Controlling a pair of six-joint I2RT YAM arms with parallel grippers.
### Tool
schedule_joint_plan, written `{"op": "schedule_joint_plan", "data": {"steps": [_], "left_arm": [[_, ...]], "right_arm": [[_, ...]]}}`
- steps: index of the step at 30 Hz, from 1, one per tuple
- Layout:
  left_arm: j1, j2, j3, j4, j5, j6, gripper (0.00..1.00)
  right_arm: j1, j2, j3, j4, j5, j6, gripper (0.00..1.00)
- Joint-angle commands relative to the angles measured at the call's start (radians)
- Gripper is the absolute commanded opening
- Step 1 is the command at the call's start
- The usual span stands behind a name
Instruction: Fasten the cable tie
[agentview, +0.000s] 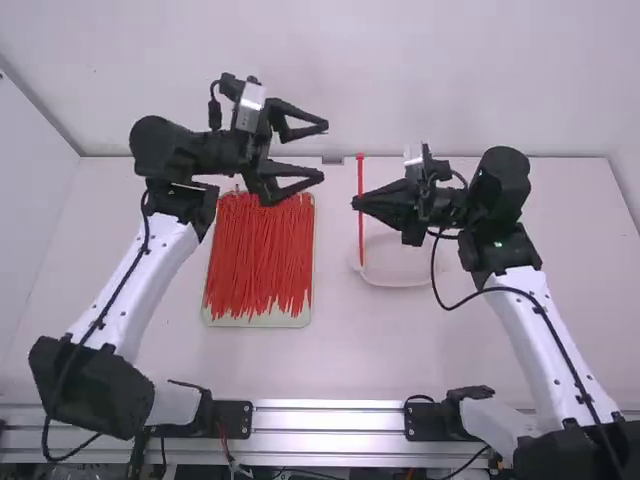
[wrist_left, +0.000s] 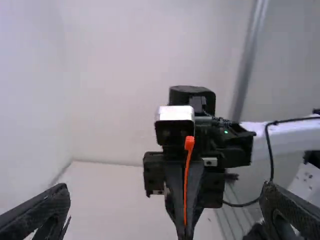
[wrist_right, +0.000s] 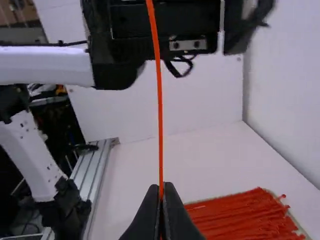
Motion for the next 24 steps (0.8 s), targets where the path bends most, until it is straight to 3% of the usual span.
{"op": "schedule_joint_plan", "data": {"steps": [1,5,8,14,16,24], "left_arm": [[-0.040,0.024,0.040,0.012,0.069,-0.046,0.98],[-0.081,0.033,0.048,-0.011,0.061,-0.046,0.91],[-0.106,0.033,0.048,-0.005,0.037,-0.046,0.79],[-0.109,0.033,0.048,-0.037,-0.010,-0.049,0.71],[-0.114,0.033,0.048,-0.069,-0.034,-0.039,0.62],[-0.136,0.033,0.048,-0.076,-0.058,-0.017,0.57]], "right_arm": [[0.012,-0.016,0.004,0.015,-0.019,-0.011,0.00],[0.010,-0.016,0.004,0.023,-0.018,-0.001,0.00],[0.010,-0.016,0.004,0.024,-0.019,-0.001,0.00],[0.010,-0.016,0.004,0.024,-0.018,0.000,0.00],[0.010,-0.016,0.004,0.023,-0.018,0.000,0.00],[0.010,-0.016,0.004,0.023,-0.018,0.000,0.00]]}}
